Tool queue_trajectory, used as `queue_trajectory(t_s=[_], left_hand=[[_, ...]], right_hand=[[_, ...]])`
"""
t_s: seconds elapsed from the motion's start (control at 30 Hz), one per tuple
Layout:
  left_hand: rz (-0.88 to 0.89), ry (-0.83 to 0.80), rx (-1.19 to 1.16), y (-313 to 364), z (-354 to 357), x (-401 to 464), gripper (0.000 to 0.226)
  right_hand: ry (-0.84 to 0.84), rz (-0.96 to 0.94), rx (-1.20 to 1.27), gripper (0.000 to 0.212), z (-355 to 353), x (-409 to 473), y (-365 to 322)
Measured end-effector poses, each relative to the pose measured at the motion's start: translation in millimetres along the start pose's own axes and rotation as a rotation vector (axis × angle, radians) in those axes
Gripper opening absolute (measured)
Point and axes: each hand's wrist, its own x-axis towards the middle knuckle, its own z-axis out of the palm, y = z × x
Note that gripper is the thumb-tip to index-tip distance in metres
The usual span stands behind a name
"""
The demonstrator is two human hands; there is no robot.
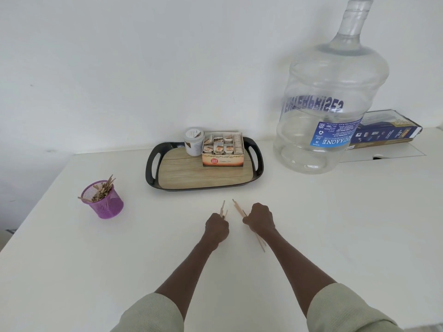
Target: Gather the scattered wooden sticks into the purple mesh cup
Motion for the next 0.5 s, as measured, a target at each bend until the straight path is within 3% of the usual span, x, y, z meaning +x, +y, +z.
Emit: queue_trajectory(t_s=[0.07,0.17,0.23,0.5], left_hand=[[-0.054,-0.060,-0.132,-1.8,-0.6,6.2,0.026],[-0.167,-0.066,-0.382,0.5,-0.1,4.7,0.017],[-0.207,-0.039,-0.502,1.2,0.9,5.2,0.024],[-0.131,-0.070,-0.417,9.8,-3.3,1.8,0.061]], right_hand=[[-0.003,0.032,0.082,0.033,-3.1,2.1,0.3],[0.004,0.083,0.229,0.036,-7.5,2.6,3.0],[-0.010,0.110,0.325,0.037,-10.6,1.9,3.0],[-0.035,0.072,0.445,0.036,-19.5,-10.2,-17.8]])
